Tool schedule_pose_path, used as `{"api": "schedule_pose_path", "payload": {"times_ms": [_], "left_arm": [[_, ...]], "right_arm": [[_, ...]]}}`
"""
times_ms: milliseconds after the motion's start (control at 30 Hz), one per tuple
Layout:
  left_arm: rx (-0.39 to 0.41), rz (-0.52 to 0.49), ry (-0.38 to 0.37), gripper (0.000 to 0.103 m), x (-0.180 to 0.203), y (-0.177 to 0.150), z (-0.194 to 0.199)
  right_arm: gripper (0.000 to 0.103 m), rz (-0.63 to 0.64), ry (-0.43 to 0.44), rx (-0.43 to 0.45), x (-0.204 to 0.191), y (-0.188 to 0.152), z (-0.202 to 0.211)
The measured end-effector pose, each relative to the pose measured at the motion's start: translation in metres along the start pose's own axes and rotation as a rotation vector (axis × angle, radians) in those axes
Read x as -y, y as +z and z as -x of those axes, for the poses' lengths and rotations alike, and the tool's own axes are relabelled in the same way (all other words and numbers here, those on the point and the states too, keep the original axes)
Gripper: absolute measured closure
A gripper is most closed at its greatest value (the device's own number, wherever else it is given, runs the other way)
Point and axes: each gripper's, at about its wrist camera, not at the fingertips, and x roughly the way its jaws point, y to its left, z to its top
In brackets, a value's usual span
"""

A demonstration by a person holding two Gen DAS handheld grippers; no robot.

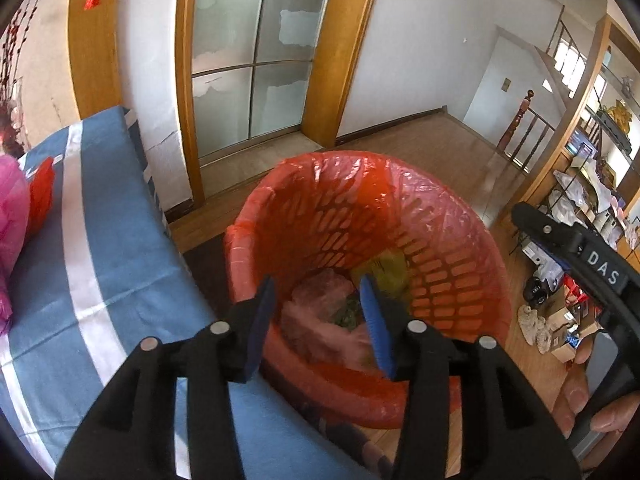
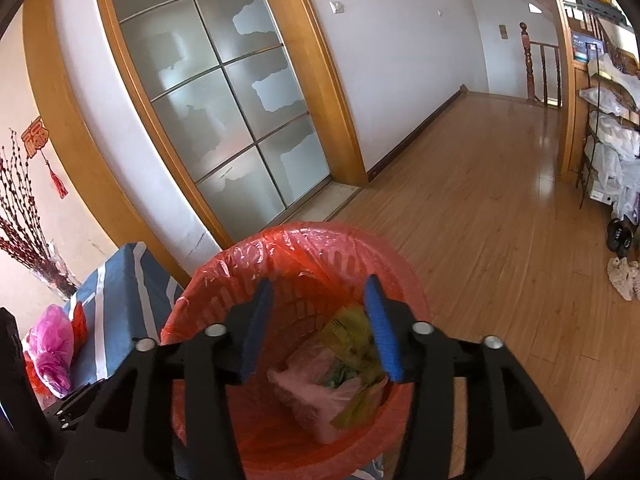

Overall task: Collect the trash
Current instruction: 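Carry both bags to the wastebasket and open both grippers to drop them, then move both grippers back to the table toward the bubble wrap and pink bag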

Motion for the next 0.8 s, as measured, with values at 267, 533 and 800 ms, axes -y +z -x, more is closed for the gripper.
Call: {"api": "schedule_pose_path", "payload": {"times_ms": [267, 533, 800], "left_arm": [[0.02, 0.046, 0.065, 0.048, -0.032, -0.009, 0.02], [0.068, 0.088, 0.174, 0.044, -0.085, -0.031, 0.067], [0.148, 0.169, 0.359, 0.035, -0.159, -0.062, 0.137]], "right_arm": [[0.04, 0.048, -0.019, 0.029, -0.008, -0.002, 0.006], [0.032, 0.115, 0.015, 0.049, -0.037, -0.011, 0.018], [0.032, 0.233, 0.166, -0.02, -0.109, -0.035, 0.022]]}}
